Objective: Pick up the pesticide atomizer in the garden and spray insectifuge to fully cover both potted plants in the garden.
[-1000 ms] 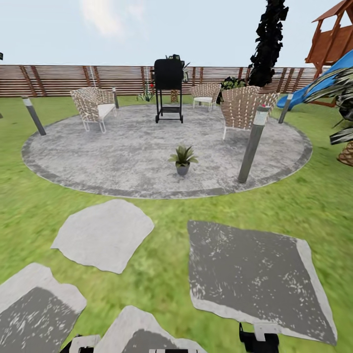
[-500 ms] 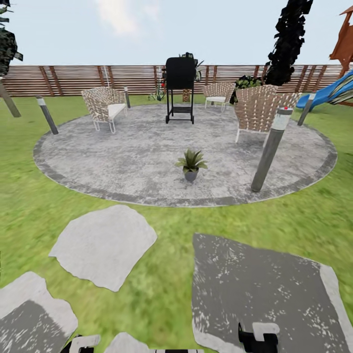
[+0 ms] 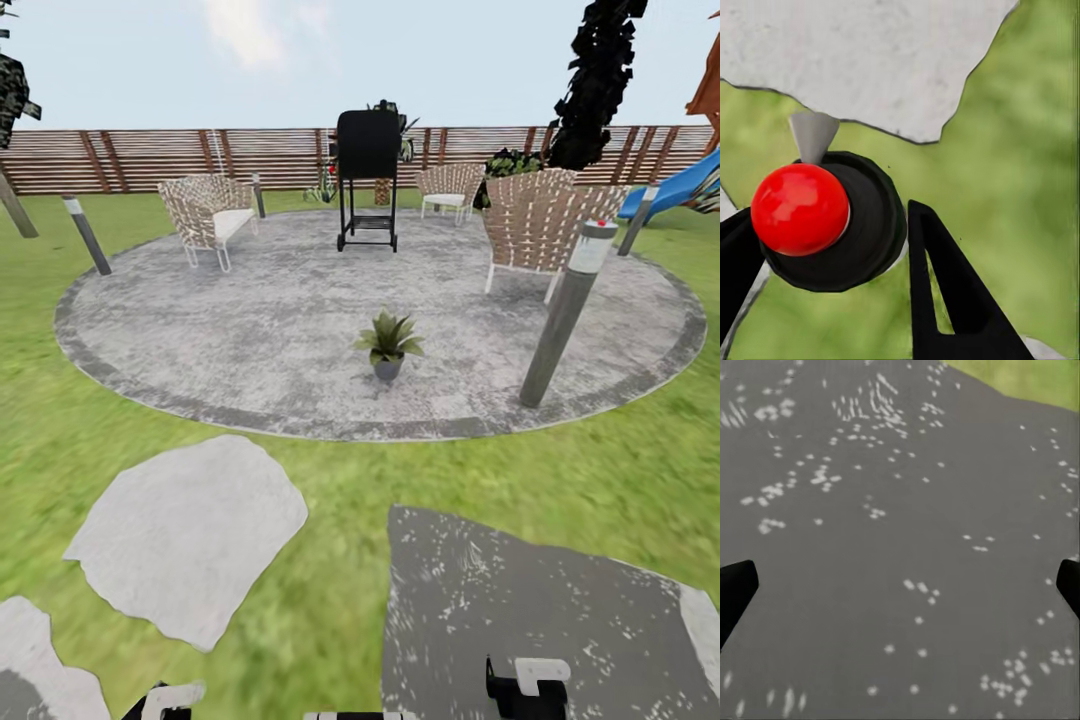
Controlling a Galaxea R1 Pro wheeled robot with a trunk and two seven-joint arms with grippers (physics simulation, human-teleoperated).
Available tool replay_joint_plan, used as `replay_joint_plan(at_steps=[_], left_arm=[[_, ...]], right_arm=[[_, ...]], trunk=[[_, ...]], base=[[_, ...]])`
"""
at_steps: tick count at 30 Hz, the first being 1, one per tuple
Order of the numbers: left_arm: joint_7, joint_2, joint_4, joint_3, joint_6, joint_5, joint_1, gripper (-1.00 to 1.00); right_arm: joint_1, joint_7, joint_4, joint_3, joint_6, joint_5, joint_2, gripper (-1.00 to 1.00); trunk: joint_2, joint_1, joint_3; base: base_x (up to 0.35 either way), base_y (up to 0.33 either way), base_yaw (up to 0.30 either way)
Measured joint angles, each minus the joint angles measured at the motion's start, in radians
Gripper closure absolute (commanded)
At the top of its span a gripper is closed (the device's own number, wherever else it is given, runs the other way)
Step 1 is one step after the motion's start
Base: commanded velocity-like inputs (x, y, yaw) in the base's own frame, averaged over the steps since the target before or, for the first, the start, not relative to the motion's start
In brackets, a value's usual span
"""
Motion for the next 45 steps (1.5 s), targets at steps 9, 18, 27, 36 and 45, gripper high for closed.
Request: replay_joint_plan(at_steps=[9, 18, 27, 36, 45], left_arm=[[0.000, 0.000, 0.000, 0.000, 0.000, 0.000, 0.000, 1.00], [0.000, 0.002, 0.000, 0.000, 0.000, 0.000, 0.000, 1.00], [0.000, 0.002, 0.000, 0.000, 0.000, 0.000, 0.000, 1.00], [0.000, 0.002, 0.000, 0.000, 0.000, 0.000, 0.000, 1.00], [0.000, 0.002, 0.000, 0.000, 0.000, 0.000, 0.000, 1.00]], right_arm=[[0.000, 0.000, 0.000, 0.000, 0.000, 0.000, 0.000, -1.00], [0.000, 0.001, 0.000, 0.001, 0.000, 0.001, 0.001, -1.00], [0.000, 0.000, 0.000, 0.001, 0.000, 0.000, 0.001, -1.00], [0.000, 0.001, 0.000, 0.001, -0.002, 0.002, -0.003, -1.00], [0.000, 0.002, 0.000, 0.001, 0.000, 0.000, 0.001, -1.00]], trunk=[[0.000, 0.000, 0.000], [0.000, 0.000, 0.000], [0.000, 0.000, 0.000], [0.000, 0.000, 0.000], [0.000, 0.000, 0.000]], base=[[0.340, -0.107, 0.000], [0.340, -0.107, 0.076], [0.340, -0.107, 0.119], [0.340, -0.107, 0.001], [0.340, -0.107, 0.000]])
